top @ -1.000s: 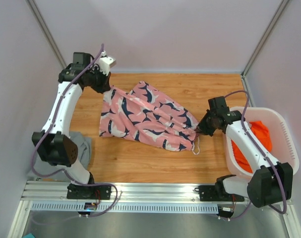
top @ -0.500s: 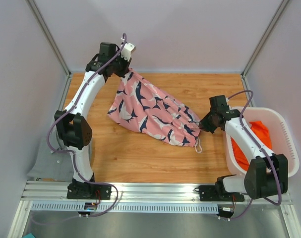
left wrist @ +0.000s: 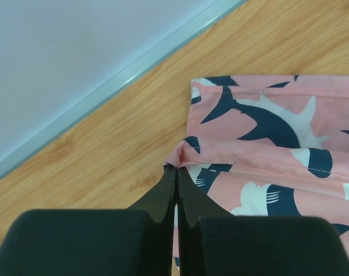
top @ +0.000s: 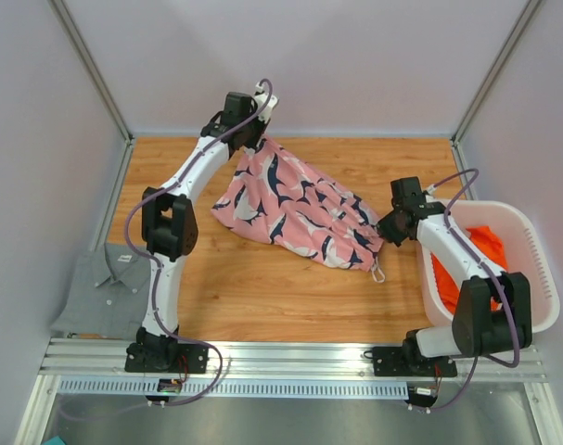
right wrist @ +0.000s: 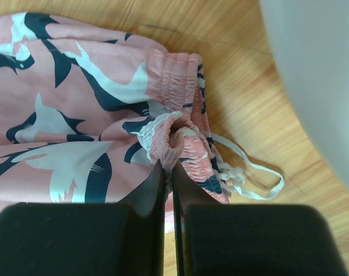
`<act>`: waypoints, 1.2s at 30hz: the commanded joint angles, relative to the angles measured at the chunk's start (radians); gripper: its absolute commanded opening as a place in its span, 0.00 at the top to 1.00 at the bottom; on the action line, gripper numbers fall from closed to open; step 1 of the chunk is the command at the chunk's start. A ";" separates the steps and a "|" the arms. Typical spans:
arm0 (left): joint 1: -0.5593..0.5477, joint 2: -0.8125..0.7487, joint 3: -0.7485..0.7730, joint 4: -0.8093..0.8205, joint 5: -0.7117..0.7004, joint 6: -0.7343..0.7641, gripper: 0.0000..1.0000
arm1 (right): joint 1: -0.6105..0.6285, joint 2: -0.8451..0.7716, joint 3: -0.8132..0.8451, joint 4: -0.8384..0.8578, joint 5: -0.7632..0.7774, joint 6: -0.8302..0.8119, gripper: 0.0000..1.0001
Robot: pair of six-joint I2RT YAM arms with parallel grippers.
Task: Fold and stack the mixed laundry pile
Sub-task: Fold the shorts at the center of the board.
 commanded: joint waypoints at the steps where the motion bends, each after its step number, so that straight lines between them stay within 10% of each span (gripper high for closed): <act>1: 0.009 0.017 0.052 0.132 -0.132 0.034 1.00 | -0.019 0.043 0.043 -0.023 0.119 0.017 1.00; 6: 0.006 0.079 0.070 0.186 -0.140 0.010 1.00 | -0.020 0.057 0.035 0.001 0.150 0.053 0.99; 8: 0.000 0.116 0.104 0.184 -0.116 0.011 0.91 | -0.020 0.069 0.046 0.011 0.165 0.052 0.82; 9: -0.005 0.130 0.116 0.165 -0.085 0.013 0.54 | -0.020 0.076 0.054 0.018 0.165 0.043 0.72; 12: -0.006 0.173 0.190 0.038 0.004 0.016 0.01 | -0.019 0.102 0.128 0.066 0.075 -0.064 0.52; 22: 0.032 -0.110 -0.018 -0.193 0.091 0.011 0.00 | 0.136 0.034 0.399 -0.105 0.244 -0.295 0.44; 28: 0.089 -0.236 -0.164 -0.268 0.111 -0.004 0.02 | 0.236 0.205 0.388 0.072 -0.041 -0.368 0.92; 36: 0.190 -0.342 -0.322 -0.360 0.157 -0.027 0.04 | 0.349 0.613 0.676 -0.026 -0.200 -0.471 0.98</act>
